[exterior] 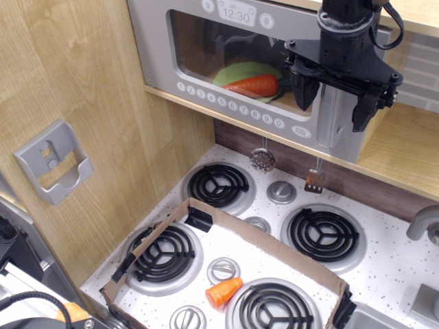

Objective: Open microwave

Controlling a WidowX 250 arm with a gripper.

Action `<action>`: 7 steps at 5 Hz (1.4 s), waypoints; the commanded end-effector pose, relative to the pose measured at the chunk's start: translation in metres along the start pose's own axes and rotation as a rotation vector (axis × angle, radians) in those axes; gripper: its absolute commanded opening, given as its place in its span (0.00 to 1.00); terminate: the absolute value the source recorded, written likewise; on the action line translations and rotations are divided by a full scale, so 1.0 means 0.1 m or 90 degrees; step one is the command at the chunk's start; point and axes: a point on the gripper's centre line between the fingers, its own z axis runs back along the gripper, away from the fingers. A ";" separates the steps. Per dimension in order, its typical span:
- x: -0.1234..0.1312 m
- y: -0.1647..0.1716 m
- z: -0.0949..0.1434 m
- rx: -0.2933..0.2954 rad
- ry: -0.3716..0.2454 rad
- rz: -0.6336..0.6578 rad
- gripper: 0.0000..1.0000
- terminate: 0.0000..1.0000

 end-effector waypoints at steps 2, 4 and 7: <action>0.15 0.04 0.06 -0.001 -0.025 -0.009 0.00 0.00; -0.08 -0.01 0.11 0.010 -0.024 0.034 0.00 0.00; -0.40 -0.08 0.19 0.016 0.015 0.105 1.00 0.00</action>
